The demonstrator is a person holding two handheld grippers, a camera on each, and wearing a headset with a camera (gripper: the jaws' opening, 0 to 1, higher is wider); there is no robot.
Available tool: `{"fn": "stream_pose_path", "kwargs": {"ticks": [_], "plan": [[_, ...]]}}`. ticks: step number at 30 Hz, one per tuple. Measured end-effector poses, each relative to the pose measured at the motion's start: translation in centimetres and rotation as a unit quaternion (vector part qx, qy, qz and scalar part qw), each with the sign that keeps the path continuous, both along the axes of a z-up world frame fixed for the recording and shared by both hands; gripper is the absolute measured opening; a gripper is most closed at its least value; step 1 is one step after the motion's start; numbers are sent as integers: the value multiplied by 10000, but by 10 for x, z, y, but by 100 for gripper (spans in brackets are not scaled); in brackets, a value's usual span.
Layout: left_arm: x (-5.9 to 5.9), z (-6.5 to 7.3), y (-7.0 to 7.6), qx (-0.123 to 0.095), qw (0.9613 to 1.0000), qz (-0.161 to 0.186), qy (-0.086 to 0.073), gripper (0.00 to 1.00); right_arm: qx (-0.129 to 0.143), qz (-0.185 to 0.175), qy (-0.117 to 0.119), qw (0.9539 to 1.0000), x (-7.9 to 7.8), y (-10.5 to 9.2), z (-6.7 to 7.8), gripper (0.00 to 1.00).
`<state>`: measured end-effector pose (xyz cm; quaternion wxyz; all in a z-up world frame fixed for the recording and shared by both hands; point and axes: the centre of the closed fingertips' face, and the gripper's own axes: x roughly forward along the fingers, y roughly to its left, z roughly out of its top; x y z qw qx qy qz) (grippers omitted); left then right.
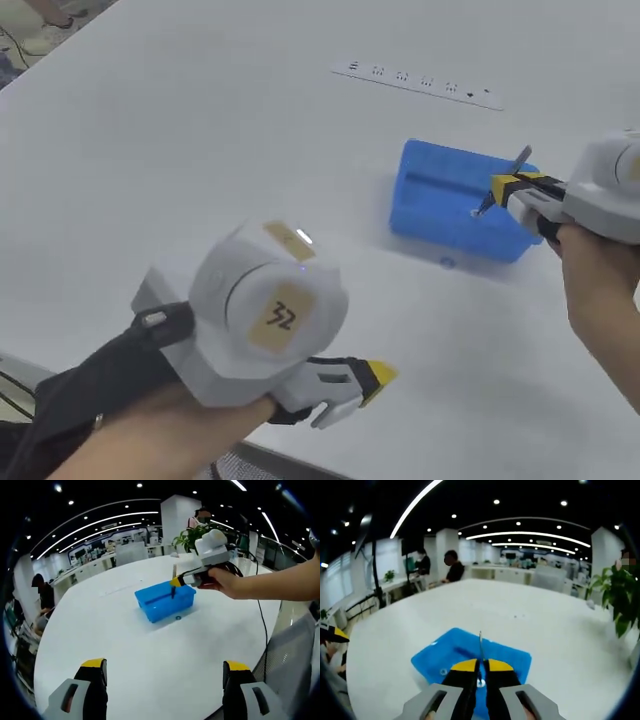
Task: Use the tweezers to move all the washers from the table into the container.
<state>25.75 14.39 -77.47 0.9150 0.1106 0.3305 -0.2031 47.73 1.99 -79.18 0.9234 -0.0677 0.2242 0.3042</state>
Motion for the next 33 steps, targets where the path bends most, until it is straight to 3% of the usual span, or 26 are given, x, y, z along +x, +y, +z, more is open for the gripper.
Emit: {"fn": "stream_pose_path", "kwargs": {"ticks": [7,14,17,21,26,33], "plan": [[-3,-2,1,57,10000,-3,43,98,-5,20,70,10000,-3,-1,-9,2],[-4,-3,-1,66,10000,-27,61,98,57,21,110,9999,-3,0,-5,2],[-3,-2,-1,45,10000,-27,38,98,226,-1,224,9995,-5,-2,-3,3],[-2,0,0,59,10000,-6,17,98,336,0,14,9994,-10,-3,13,3],[-2,-3,1,78,10000,-22,44,98,483,103,-154,9987,-30,-3,39,3],[-1,-3,3,67,10000,15,42,98,695,170,-256,9971,-51,1,56,3]]}}
